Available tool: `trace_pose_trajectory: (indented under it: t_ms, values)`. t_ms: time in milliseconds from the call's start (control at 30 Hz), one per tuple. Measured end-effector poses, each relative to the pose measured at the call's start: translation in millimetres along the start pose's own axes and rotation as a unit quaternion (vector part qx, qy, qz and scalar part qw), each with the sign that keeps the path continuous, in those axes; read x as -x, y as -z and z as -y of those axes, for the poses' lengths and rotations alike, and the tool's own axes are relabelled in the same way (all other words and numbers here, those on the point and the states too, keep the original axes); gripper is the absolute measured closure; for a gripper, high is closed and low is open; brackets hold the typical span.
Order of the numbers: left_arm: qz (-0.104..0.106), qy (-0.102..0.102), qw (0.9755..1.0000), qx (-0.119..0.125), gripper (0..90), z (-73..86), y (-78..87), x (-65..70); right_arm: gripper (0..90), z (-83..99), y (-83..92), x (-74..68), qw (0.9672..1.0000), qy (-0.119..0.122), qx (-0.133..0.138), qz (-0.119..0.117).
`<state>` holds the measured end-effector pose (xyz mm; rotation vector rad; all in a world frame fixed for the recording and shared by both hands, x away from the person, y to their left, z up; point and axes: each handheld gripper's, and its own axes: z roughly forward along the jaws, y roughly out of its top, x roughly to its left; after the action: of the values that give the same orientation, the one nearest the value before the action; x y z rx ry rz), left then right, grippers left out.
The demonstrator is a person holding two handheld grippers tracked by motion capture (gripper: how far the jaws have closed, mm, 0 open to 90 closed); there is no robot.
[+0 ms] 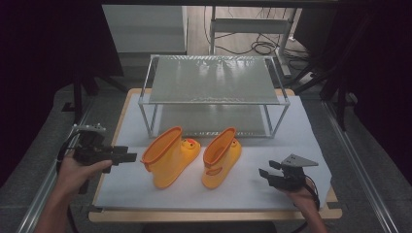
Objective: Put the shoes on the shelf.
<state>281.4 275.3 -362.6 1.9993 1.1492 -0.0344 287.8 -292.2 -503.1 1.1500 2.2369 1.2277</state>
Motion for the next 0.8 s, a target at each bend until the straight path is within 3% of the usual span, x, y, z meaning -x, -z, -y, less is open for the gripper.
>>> trace_pose_trajectory:
  t_ms: [133, 300, 467, 667, 800]
  values:
    - [0.000, -0.008, 1.0000, -0.003, 42.2, -13.9, 7.6, 8.1, 41.9, 0.0, -2.4, 0.3, 1.0000, 0.002, -0.005, 0.000]
    - [0.025, -0.012, 0.9996, -0.003, 42.3, -32.9, 13.2, 16.4, 42.7, 0.5, -3.9, -0.3, 0.9999, 0.005, -0.013, -0.004]
    - [0.032, -0.027, 0.9990, -0.017, 42.7, -51.3, 11.9, 27.4, 42.7, 0.8, -4.6, -0.1, 0.9998, 0.006, -0.020, -0.003]
    - [0.043, -0.044, 0.9980, -0.015, 44.5, -71.0, 6.8, 41.2, 42.6, 0.8, -4.7, -0.5, 0.9998, 0.009, -0.019, -0.005]
    - [0.035, -0.053, 0.9978, -0.018, 45.8, -81.7, 1.2, 50.0, 42.6, 0.7, -4.4, -0.3, 0.9998, 0.007, -0.019, -0.004]
